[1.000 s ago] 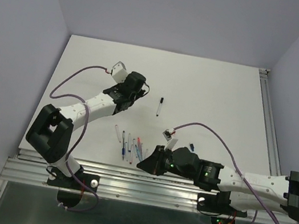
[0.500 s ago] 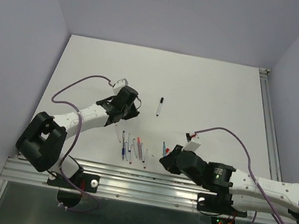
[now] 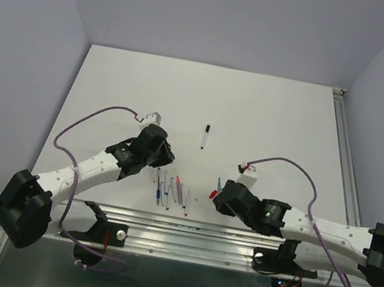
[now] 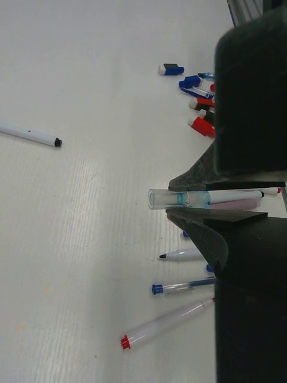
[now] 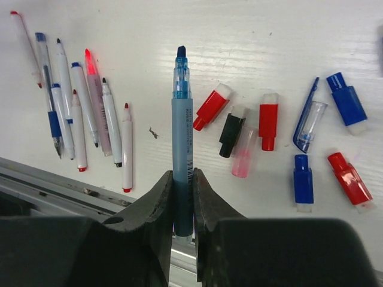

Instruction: Open the pen caps

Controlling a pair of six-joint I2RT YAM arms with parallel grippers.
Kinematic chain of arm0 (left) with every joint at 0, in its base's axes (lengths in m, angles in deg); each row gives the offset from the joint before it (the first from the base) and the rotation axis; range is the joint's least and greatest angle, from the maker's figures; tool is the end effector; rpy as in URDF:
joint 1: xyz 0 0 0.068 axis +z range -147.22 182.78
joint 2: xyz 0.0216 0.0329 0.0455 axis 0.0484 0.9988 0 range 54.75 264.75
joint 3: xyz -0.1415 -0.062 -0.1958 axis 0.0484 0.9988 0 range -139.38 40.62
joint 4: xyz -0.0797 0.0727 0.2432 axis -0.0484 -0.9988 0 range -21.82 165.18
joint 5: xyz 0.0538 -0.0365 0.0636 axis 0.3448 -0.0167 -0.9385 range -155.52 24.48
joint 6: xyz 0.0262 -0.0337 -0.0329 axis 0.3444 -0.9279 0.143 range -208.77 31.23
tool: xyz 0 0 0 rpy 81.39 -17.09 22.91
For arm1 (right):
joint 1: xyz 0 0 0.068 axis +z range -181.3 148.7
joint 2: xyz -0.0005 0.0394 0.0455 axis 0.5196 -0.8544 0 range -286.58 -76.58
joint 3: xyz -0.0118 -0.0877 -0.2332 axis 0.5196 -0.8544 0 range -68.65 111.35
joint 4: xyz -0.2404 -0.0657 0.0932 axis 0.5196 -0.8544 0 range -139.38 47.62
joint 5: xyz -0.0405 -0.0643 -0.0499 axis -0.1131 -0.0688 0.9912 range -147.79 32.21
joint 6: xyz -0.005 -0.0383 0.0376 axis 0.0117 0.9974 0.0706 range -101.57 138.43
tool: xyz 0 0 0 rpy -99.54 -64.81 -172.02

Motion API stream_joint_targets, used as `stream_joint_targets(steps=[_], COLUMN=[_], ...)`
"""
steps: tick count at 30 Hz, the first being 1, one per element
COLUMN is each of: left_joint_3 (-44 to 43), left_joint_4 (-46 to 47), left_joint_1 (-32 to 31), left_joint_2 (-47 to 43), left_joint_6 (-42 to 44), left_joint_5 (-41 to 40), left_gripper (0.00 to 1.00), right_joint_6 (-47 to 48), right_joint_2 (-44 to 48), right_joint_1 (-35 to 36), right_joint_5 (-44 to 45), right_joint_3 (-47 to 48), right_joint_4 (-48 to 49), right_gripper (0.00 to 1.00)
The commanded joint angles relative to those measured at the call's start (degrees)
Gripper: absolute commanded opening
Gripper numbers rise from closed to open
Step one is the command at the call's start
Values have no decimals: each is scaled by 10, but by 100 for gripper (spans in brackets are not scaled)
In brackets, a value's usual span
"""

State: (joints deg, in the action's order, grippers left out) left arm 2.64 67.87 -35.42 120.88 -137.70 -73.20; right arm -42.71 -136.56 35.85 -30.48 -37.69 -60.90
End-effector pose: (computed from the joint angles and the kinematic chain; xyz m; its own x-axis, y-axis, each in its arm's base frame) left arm 0.2078 -0.1574 0.2044 -0.6970 -0.4023 -0.5935 0.0025 0.8263 -0.5632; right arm 0.1001 0.1956 0.1744 -0.7501 0.2240 -0.6223 -0.0862 0.8997 0.4278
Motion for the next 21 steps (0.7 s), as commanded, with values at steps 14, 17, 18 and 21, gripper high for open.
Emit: stream_joint_targets(steps=[14, 17, 18, 21], left_joint_3=[62, 62, 64, 65], left_joint_4=[-55, -57, -56, -57], left_joint_1=[-5, -5, -6, -5], left_joint_2=[-101, -107, -108, -108], left_joint_6=[-20, -20, -21, -22], left_joint_5=[-12, -12, -13, -13], left_gripper=[0, 0, 0, 0], right_joint_6=[113, 103, 101, 94], right_joint_2=[-261, -283, -287, -294], right_joint_1=[-21, -21, -22, -22], right_joint_5=[-147, -137, -131, -123], right_joint_3=[147, 159, 161, 163], right_joint_4=[152, 140, 128, 120], right_gripper=[12, 13, 14, 16])
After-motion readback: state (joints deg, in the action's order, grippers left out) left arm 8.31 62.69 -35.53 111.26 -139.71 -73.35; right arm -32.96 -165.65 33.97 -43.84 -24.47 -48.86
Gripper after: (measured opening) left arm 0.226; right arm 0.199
